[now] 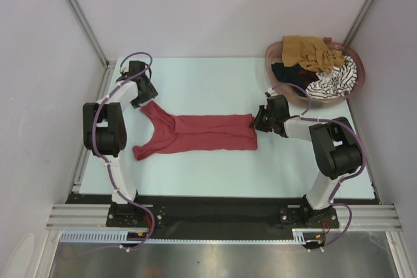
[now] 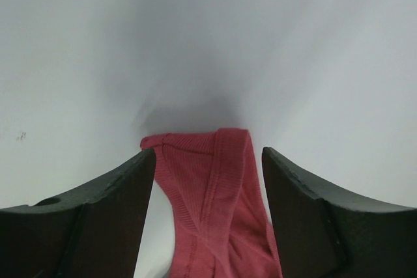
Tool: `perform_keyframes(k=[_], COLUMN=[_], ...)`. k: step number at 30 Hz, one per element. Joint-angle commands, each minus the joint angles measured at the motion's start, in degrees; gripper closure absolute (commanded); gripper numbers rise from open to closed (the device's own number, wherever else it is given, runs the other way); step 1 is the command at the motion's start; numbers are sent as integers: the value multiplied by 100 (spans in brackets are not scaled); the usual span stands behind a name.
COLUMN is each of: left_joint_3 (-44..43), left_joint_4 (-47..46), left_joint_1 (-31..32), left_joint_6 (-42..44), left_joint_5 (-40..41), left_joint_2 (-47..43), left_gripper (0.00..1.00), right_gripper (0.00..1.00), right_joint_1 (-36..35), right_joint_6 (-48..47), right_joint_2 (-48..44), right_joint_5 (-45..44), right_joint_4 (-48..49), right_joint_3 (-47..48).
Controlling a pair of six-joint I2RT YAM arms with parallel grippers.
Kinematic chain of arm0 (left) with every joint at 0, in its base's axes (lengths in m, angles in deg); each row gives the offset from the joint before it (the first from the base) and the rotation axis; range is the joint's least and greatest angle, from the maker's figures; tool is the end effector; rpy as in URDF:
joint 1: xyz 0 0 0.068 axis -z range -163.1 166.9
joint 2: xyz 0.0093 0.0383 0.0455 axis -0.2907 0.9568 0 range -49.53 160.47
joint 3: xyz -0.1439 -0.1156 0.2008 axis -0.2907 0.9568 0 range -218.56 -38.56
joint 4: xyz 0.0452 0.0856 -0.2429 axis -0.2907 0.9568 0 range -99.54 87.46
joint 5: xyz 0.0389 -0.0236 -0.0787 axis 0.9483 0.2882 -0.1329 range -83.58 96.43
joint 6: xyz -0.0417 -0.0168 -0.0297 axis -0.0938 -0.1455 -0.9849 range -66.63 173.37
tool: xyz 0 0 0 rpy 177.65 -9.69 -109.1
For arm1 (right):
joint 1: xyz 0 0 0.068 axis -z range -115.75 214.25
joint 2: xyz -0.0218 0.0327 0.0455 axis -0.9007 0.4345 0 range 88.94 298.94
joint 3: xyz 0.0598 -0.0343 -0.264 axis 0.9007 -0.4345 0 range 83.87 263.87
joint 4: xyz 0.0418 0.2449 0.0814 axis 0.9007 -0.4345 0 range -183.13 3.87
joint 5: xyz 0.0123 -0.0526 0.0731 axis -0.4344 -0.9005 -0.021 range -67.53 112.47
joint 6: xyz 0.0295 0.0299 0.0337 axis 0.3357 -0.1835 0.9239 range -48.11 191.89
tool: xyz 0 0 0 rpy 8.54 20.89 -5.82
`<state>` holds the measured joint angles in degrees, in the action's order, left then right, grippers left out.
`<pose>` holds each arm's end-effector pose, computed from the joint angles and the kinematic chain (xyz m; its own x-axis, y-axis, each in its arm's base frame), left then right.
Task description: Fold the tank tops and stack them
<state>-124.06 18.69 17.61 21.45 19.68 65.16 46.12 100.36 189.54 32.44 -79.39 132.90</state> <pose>0.4321 0.0029 0.1947 -0.6563 -0.5066 -0.5591 -0.5400 0.8329 -0.1207 0.3261 0.1132 0.1416 -0.7907 0.2352 -0.5652 -0.0526 0.8937 0.4455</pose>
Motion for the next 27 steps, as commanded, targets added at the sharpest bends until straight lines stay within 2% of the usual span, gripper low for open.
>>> perform_keyframes(k=[1,5,9,14,17,18,20,21,27], left_joint_3=[-467,-591,-477,-99,-81,-82,-117,-99,463], left_joint_4=[51,253,219,-1,-19,-19,42,103,-115], left_joint_1=[52,131,210,307,351,351,342,333,272], left_joint_6=[151,90,72,55,90,124,134,108,-103], left_joint_5=[-34,326,485,590,678,687,792,853,1179], left_joint_2=[175,360,422,203,202,202,203,185,-490], left_gripper=[31,37,48,50,62,72,81,100,100], right_gripper=[100,100,100,100,100,100,100,100,100], right_joint_1=[-33,-33,-33,-41,-42,-50,-41,-41,-59], right_joint_6=[-26,-17,-17,-8,-8,-17,-17,-17,9], right_joint_2=[-84,-75,-66,-66,-49,-66,-66,-66,-23], right_joint_5=[118,145,145,162,162,162,162,162,171], right_joint_4=[-33,-15,-6,-15,-15,-24,-33,-33,-24], right_joint_3=[-113,-96,-105,-87,-78,-87,-96,-96,-78])
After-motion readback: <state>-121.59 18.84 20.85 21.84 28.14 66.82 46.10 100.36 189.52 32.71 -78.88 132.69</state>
